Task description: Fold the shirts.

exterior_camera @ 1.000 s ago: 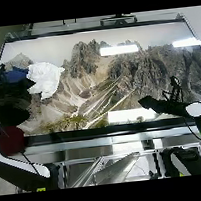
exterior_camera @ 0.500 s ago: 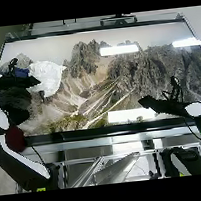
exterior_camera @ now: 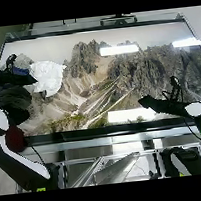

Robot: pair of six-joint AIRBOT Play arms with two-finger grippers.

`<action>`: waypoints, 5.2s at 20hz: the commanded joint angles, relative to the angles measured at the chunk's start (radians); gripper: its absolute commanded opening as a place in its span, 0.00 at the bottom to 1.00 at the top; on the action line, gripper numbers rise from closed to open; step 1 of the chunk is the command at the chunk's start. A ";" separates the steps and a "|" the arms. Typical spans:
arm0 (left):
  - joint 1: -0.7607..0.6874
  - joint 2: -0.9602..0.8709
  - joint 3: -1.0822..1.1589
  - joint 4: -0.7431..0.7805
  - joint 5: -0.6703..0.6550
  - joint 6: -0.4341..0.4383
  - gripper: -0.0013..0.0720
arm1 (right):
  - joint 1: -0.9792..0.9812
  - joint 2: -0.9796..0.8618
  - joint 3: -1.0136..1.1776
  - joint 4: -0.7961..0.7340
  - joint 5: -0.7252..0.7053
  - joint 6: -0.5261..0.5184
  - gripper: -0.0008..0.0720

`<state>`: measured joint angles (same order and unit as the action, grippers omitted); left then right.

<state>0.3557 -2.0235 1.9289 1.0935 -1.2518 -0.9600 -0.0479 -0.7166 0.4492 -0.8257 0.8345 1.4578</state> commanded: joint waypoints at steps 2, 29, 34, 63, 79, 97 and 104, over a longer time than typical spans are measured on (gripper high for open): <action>0.013 -0.018 0.002 0.027 0.070 -0.048 1.00 | 0.000 -0.001 0.000 0.000 0.000 0.000 0.94; -0.662 0.329 0.002 -0.581 -0.110 -0.151 0.04 | 0.000 0.000 0.139 -0.004 0.021 -0.128 0.47; -0.708 0.271 0.002 -0.292 -0.135 -0.161 1.00 | 0.000 -0.001 0.144 -0.008 0.018 -0.129 0.99; -0.508 0.104 -0.423 -0.421 0.170 0.037 0.17 | 0.429 -0.887 0.654 0.586 -0.128 -0.569 0.97; -0.547 0.105 -0.304 -0.414 -0.043 0.037 0.04 | 0.330 -0.948 0.661 0.504 -0.185 -0.591 0.96; -0.311 0.447 -0.304 -0.530 -0.281 -0.001 0.04 | 0.044 -0.399 0.679 0.575 0.063 -0.621 0.04; -0.237 0.861 -0.304 -0.618 -0.341 -0.002 0.04 | -0.127 0.057 0.679 0.523 0.061 -0.603 0.04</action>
<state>0.0940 -1.3132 1.6245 0.4992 -1.5803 -0.9596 -0.1242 -0.8158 1.1282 -0.2596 0.8936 0.8394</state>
